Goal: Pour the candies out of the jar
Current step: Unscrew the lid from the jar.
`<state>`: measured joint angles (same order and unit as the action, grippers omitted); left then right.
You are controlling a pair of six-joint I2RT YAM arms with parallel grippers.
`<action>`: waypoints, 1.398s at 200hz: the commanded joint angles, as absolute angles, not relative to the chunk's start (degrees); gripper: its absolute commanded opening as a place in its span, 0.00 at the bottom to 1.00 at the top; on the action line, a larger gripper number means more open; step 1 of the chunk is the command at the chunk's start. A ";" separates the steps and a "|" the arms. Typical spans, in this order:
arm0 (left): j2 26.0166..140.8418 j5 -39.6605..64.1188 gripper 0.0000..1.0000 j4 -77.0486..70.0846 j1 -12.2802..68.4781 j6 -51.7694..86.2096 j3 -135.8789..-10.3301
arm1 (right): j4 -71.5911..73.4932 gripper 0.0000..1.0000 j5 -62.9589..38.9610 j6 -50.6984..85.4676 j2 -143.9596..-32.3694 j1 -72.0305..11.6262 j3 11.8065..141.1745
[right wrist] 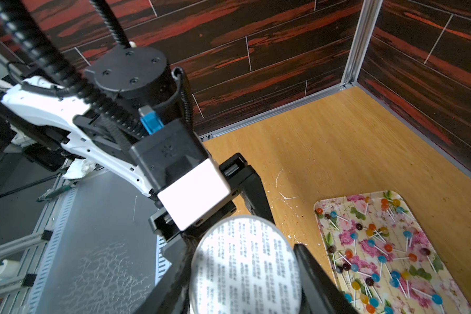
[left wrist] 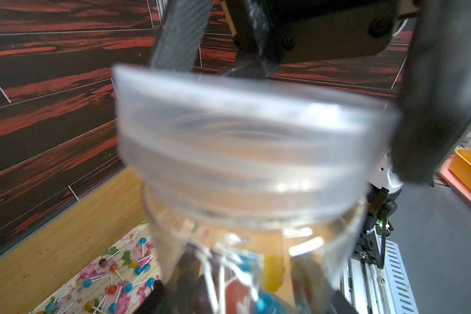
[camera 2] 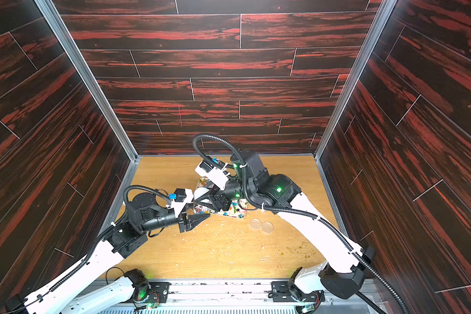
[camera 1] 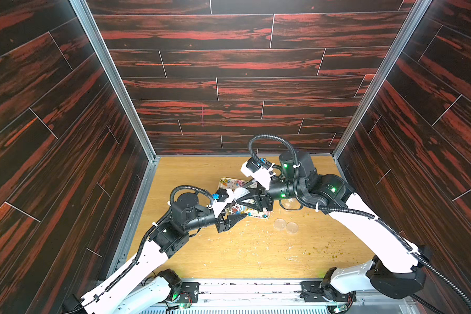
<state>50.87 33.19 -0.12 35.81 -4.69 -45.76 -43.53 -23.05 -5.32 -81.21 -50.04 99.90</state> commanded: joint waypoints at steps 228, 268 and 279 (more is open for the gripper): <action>49.83 34.83 0.41 -2.29 35.60 -1.33 -45.88 | -43.64 0.48 -39.23 -9.06 -81.83 -46.93 105.03; 49.88 34.70 0.41 -2.37 35.60 -1.35 -45.86 | -42.83 0.48 -38.34 -8.53 -80.65 -46.93 105.21; 49.92 34.75 0.41 -2.44 35.60 -1.38 -45.86 | -42.80 0.48 -37.91 -8.42 -80.34 -46.92 105.21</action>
<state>50.13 36.40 -3.25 36.27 -2.92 -45.76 -44.53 -34.50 -8.34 -81.32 -46.78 102.80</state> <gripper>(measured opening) 0.590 0.545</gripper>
